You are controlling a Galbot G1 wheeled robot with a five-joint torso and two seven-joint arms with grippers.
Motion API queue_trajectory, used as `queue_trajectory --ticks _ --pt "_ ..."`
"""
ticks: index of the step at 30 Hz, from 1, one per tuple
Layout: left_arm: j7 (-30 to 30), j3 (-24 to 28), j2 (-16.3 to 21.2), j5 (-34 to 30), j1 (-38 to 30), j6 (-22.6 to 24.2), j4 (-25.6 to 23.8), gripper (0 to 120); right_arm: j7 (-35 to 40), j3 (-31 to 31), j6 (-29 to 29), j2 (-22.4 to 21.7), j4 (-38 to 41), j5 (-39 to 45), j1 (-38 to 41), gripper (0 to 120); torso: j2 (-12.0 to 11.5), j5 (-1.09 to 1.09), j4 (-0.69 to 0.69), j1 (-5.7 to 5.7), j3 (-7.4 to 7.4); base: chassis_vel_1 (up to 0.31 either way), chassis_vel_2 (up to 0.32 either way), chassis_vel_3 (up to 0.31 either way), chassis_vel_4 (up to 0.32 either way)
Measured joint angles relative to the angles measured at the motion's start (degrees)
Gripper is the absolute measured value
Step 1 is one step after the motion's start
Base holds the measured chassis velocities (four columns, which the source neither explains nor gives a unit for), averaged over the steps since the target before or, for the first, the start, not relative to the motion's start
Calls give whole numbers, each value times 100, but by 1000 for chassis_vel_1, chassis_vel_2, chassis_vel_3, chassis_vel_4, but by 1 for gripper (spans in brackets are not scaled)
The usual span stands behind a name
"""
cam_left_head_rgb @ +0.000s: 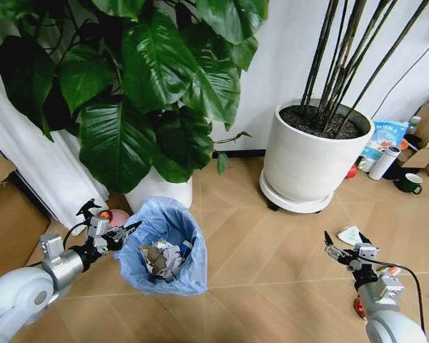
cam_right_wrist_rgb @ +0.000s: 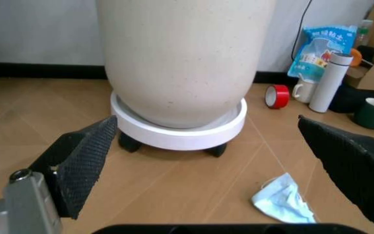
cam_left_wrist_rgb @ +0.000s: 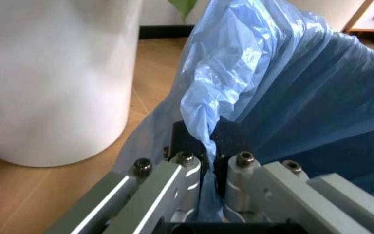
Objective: Pick up the trash bin and place the garbage on the floor into it.
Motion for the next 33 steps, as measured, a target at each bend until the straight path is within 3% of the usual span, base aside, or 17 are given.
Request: queue_trajectory --ticks 33 --pt "21 -40 19 -11 10 -11 11 0 -65 37 48 -60 -51 -65 -8 100 0 0 2 -1 0 -103 -103 100 104"
